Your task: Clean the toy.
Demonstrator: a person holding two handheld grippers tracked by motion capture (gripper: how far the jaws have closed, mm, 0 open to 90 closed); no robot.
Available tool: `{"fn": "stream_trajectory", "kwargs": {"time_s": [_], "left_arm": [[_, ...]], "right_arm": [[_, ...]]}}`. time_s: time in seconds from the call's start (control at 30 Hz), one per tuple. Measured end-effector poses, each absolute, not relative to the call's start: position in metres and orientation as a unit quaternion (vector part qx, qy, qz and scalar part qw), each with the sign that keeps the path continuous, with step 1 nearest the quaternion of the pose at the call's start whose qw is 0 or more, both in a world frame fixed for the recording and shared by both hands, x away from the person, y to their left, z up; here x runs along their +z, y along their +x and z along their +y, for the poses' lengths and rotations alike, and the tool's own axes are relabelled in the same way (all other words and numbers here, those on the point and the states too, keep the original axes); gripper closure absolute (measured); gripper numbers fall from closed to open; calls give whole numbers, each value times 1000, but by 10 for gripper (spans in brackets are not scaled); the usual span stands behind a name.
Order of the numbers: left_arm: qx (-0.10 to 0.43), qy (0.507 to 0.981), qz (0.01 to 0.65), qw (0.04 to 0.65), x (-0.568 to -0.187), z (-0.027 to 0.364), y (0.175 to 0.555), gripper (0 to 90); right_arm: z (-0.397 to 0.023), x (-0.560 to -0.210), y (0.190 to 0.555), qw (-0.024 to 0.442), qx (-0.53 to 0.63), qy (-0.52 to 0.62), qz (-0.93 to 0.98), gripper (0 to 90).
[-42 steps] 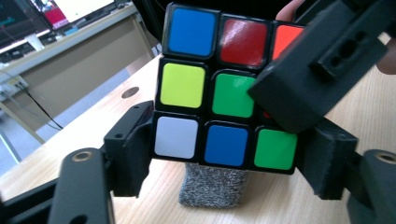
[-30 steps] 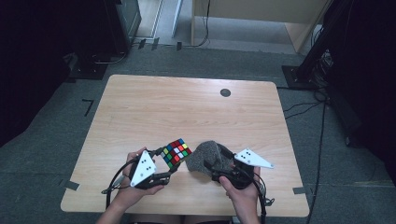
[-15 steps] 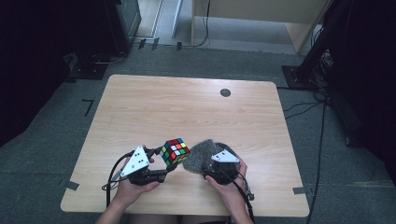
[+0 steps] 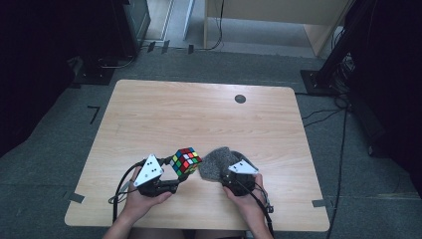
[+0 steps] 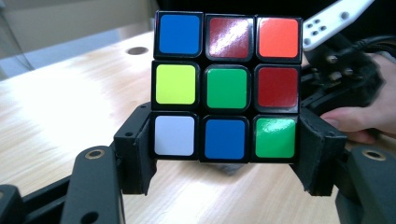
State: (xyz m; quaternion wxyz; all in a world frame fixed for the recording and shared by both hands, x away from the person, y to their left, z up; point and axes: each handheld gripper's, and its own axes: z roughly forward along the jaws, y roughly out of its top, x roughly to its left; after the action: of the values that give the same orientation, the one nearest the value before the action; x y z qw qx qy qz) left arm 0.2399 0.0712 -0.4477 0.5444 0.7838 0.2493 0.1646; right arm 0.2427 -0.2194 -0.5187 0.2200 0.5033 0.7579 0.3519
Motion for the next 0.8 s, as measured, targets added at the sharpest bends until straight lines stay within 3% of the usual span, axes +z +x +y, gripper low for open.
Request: {"fn": "stream_trajectory", "kwargs": {"time_s": [0.13, 0.27, 0.3, 0.37, 0.4, 0.5, 0.67, 0.8], "left_arm": [[144, 783, 242, 555, -448, 74, 241, 342], [138, 788, 229, 555, -450, 69, 242, 342], [139, 792, 225, 550, -451, 66, 242, 342], [146, 801, 216, 539, -453, 62, 241, 343], [154, 808, 207, 530, -454, 58, 239, 343], [160, 822, 170, 519, -455, 44, 230, 344], [201, 816, 143, 523, -451, 35, 216, 347], [189, 806, 139, 543, -445, 39, 215, 347]], "right_arm": [[-230, -514, 240, 209, 375, 507, 748, 708], [-237, -497, 231, 210, 426, 498, 726, 715], [-243, -473, 218, 210, 489, 469, 705, 714], [-244, -464, 213, 213, 509, 456, 698, 713], [-244, -438, 198, 220, 562, 412, 682, 710], [-236, -417, 186, 218, 592, 384, 674, 703], [-226, -418, 185, 155, 604, 370, 689, 698], [-240, -432, 197, 161, 572, 420, 686, 697]]}}
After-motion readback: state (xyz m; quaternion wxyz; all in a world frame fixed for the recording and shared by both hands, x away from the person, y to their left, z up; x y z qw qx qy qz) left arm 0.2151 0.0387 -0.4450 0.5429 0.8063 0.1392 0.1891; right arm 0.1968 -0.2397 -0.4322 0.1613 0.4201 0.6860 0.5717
